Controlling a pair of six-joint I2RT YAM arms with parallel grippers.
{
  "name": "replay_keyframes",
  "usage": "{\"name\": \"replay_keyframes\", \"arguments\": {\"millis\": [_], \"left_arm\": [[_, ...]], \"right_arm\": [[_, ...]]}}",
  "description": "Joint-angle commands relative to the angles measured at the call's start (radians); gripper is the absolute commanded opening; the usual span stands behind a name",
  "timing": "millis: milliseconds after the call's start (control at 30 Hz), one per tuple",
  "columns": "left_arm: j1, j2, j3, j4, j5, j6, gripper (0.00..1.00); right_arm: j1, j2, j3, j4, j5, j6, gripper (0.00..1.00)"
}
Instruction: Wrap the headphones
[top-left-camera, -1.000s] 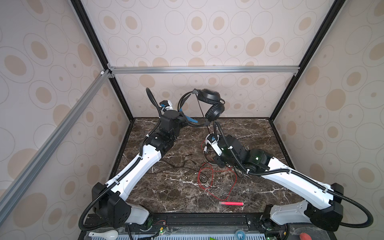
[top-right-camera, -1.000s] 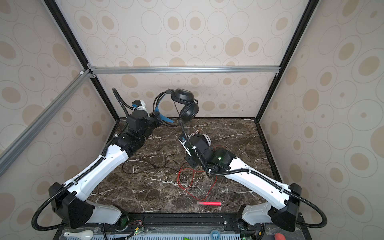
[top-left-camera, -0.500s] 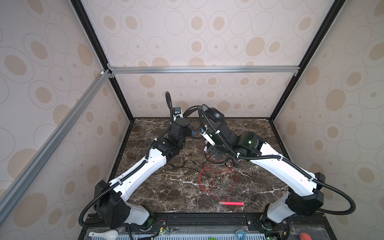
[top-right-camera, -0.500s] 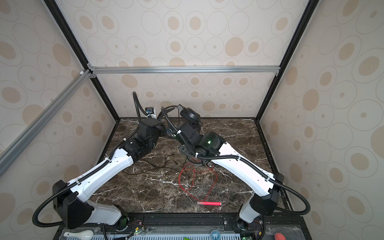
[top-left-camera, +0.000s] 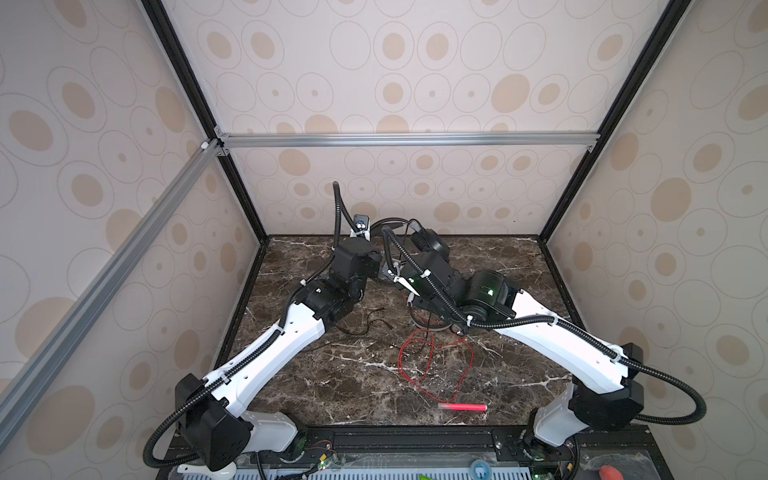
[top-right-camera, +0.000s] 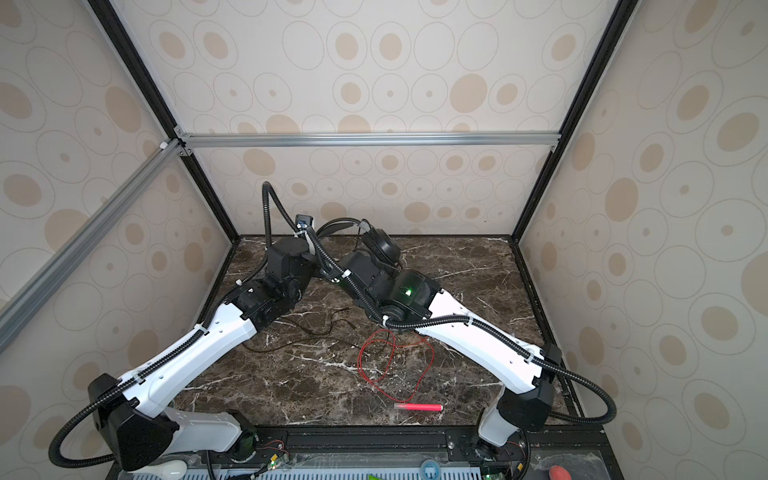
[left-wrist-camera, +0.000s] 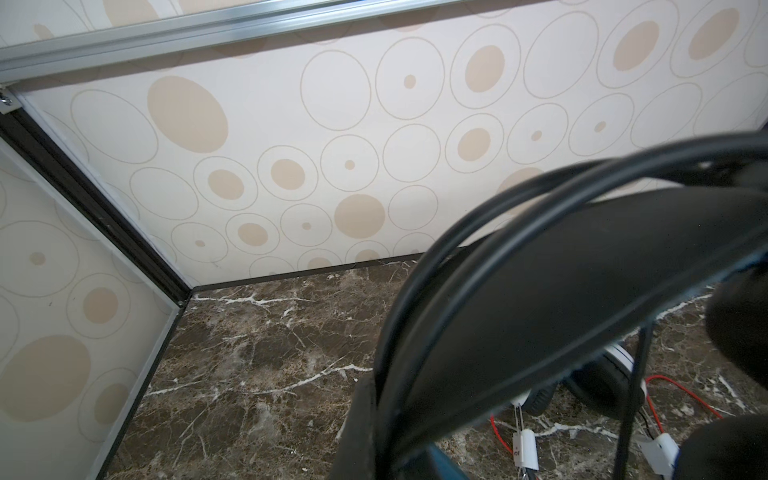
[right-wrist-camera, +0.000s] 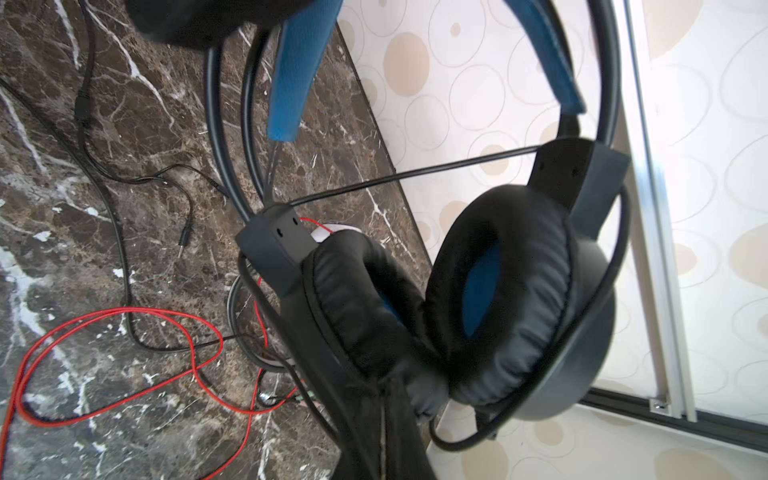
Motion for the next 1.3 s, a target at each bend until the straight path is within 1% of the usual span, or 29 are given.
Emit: {"name": "replay_keyframes", "arguments": {"millis": [0, 200, 400, 500, 667, 800, 933, 1033, 1167, 1267], "left_arm": [[0.002, -0.020, -0.003, -0.006, -0.034, 0.041, 0.00], [0.003, -0.024, 0.010, -0.003, -0.020, 0.096, 0.00], [0.003, -0.038, 0.016, 0.001, 0.010, 0.123, 0.00], [0.003, -0.054, 0.012, 0.013, 0.048, 0.119, 0.00], [0.003, -0.076, 0.002, 0.028, 0.122, 0.135, 0.00], [0.004, -0.096, -0.002, 0.023, 0.162, 0.139, 0.00], [0.003, -0.114, -0.004, 0.017, 0.216, 0.141, 0.00], [0.002, -0.120, -0.003, 0.006, 0.255, 0.143, 0.00], [0.003, -0.116, 0.013, -0.028, 0.244, 0.144, 0.00], [0.002, -0.104, 0.022, -0.048, 0.217, 0.124, 0.00]], "right_arm": [[0.038, -0.071, -0.032, 0.190, 0.134, -0.119, 0.04], [0.045, -0.105, -0.088, 0.332, 0.197, -0.195, 0.07], [0.045, -0.127, -0.117, 0.431, 0.251, -0.208, 0.10], [0.044, -0.139, -0.140, 0.499, 0.262, -0.230, 0.12], [0.040, -0.142, -0.172, 0.648, 0.261, -0.324, 0.17], [0.009, -0.134, -0.161, 0.674, 0.229, -0.336, 0.17], [-0.055, -0.128, -0.130, 0.670, 0.169, -0.314, 0.18], [-0.083, -0.107, -0.091, 0.682, 0.154, -0.352, 0.17], [-0.087, -0.079, -0.052, 0.699, 0.136, -0.441, 0.16], [-0.079, -0.065, -0.027, 0.672, 0.128, -0.449, 0.10]]}}
